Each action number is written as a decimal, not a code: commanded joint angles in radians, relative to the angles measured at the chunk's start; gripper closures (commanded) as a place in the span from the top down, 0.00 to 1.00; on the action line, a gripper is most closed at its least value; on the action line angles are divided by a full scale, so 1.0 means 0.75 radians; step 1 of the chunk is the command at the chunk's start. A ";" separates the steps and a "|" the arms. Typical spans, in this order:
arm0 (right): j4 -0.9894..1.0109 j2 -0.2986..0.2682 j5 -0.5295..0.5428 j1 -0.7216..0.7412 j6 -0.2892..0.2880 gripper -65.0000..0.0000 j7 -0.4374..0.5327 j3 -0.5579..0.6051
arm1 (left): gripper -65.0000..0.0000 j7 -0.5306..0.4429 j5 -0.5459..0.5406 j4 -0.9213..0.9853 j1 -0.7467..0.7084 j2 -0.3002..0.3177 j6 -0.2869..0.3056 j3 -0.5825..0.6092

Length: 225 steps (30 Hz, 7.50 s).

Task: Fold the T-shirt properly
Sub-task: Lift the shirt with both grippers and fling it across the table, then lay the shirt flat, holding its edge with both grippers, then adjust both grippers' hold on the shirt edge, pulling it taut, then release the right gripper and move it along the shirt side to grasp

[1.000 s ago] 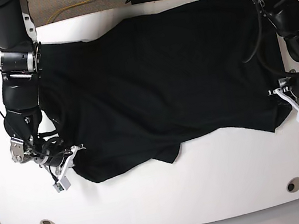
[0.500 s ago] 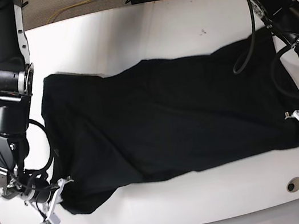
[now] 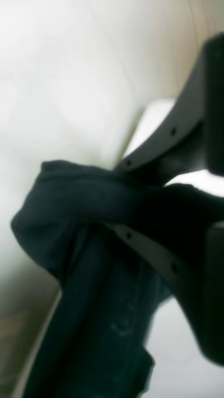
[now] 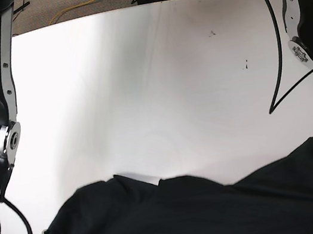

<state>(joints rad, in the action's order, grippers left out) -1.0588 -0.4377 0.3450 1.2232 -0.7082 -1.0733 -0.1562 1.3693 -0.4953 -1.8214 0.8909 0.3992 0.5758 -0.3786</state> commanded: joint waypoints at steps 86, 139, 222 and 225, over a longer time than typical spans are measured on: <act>-0.604 -0.129 1.278 -2.078 0.013 0.59 -0.135 -0.617 | 0.58 -0.348 -0.271 0.077 -1.653 0.248 0.163 -0.276; -0.611 -0.125 0.942 -1.871 0.013 0.43 -0.135 -0.476 | 0.58 -0.440 0.287 -0.054 -1.551 0.162 0.163 -0.139; -0.453 0.286 0.339 -1.339 0.013 0.65 -0.108 -0.071 | 0.57 -0.595 0.592 0.083 -1.617 0.007 0.163 -0.053; -0.445 0.313 0.267 -1.337 0.013 0.65 -0.098 -0.071 | 0.57 -0.595 0.596 0.089 -1.617 0.007 0.163 -0.053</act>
<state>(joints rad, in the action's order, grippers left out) -1.3804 -0.2005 0.5503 0.1944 -0.6926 -1.1778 -0.2054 0.9310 -0.0551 -1.7443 -0.3244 0.3866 0.7006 -0.4103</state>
